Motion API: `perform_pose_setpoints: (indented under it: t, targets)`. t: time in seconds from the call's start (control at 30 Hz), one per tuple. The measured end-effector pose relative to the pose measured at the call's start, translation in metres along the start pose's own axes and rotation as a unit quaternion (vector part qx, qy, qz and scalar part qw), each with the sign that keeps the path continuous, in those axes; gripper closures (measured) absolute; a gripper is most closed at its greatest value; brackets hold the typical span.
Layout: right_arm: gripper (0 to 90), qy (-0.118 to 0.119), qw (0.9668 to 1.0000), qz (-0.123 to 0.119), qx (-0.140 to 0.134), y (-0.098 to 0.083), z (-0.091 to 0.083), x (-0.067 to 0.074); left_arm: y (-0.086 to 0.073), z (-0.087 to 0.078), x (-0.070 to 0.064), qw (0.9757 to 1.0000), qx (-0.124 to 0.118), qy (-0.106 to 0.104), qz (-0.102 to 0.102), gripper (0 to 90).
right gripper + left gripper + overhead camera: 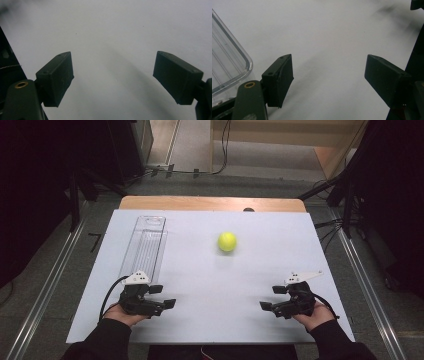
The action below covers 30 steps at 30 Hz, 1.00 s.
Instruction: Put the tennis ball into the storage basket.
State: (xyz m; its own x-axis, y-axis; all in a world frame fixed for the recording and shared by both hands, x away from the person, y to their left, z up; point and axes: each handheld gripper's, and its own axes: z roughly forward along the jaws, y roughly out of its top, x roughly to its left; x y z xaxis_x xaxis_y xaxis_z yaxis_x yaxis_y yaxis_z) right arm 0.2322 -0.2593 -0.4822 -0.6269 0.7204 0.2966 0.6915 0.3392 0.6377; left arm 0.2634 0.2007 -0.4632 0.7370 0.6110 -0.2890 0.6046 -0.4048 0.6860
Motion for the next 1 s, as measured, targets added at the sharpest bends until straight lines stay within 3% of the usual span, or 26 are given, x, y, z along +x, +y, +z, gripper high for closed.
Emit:
perform_pose_setpoints:
  t: [1.0]
  targets:
    - [14.6,-0.005,0.9999,-0.005,0.007,-0.0032,-0.0005,0.0008,0.0042,0.0021,-0.0039,1.0,0.007,0.002,0.005,23.5]
